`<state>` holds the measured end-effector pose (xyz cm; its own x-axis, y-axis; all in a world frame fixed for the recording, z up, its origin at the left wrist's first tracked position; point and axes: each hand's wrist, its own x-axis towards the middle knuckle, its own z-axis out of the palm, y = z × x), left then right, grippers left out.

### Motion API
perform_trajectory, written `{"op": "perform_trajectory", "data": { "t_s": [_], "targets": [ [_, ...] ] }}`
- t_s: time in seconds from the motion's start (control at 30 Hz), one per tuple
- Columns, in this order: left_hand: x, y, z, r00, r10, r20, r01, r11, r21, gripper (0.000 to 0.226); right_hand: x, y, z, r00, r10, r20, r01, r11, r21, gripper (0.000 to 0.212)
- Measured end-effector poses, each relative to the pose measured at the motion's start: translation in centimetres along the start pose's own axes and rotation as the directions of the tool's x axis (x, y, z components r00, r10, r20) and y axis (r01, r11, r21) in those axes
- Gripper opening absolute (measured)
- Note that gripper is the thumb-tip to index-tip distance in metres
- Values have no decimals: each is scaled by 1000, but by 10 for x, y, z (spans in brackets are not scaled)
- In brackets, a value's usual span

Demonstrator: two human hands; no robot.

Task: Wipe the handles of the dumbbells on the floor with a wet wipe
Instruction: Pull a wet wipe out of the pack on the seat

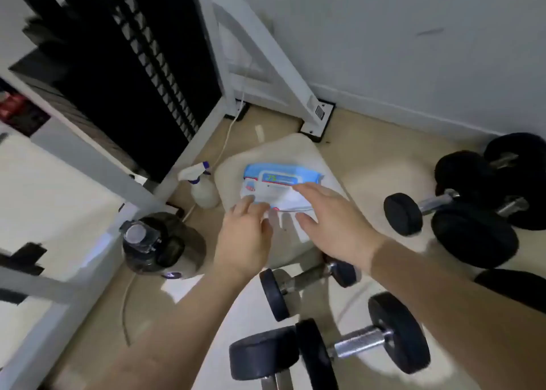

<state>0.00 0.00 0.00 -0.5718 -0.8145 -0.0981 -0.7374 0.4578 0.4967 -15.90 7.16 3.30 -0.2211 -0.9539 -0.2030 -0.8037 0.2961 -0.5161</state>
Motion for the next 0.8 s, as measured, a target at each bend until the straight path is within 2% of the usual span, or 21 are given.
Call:
{"op": "perform_trajectory", "data": {
  "t_s": [0.07,0.17,0.3,0.37,0.47,0.5,0.53,0.57,0.6,0.63,0.67,0.7,0.73,0.77,0.8],
  "targets": [
    [23,-17,22,995,-6,-102,6,1000,-6,38,35,11,23,998,-43,-45,40,997,-65,52],
    [51,-37,46,991,-51,-126,49,999,-19,37,77,26,51,997,-71,-20,66,980,-188,56],
    [67,-59,61,966,18,-257,-49,992,-115,25,99,44,65,993,-110,-36,86,909,-409,58],
    [78,-64,57,972,4,-235,-44,985,-165,23,101,46,62,989,-148,-6,122,836,-534,53],
    [87,-64,45,993,16,-121,-21,999,-42,28,97,38,62,910,-413,-28,272,648,-712,32],
    [86,-62,40,997,38,-70,-38,999,-1,30,94,35,61,884,-465,-48,290,626,-724,22],
    [83,-61,33,999,50,0,-50,998,30,33,92,36,59,890,-450,-73,297,695,-655,21],
    [78,-59,26,995,64,76,-68,996,59,34,90,36,57,923,-373,-95,275,811,-517,29],
    [72,-59,20,985,66,157,-81,993,91,35,89,40,55,961,-254,-110,209,927,-310,37],
    [66,-58,14,970,74,231,-104,987,121,35,89,46,57,982,-136,-135,125,989,-83,40],
    [61,-56,9,952,79,295,-126,982,144,35,88,53,61,985,-34,-171,53,992,111,38],
    [57,-54,5,936,84,341,-145,977,156,35,87,59,68,977,45,-210,2,976,219,28],
    [54,-50,2,924,84,373,-159,972,174,37,85,62,75,966,101,-238,-41,968,246,12],
    [51,-45,2,919,87,385,-180,961,212,42,83,65,81,955,123,-269,-73,979,188,16],
    [49,-40,2,921,98,377,-213,937,276,49,82,67,83,951,101,-291,-79,993,85,28]
  ]
}}
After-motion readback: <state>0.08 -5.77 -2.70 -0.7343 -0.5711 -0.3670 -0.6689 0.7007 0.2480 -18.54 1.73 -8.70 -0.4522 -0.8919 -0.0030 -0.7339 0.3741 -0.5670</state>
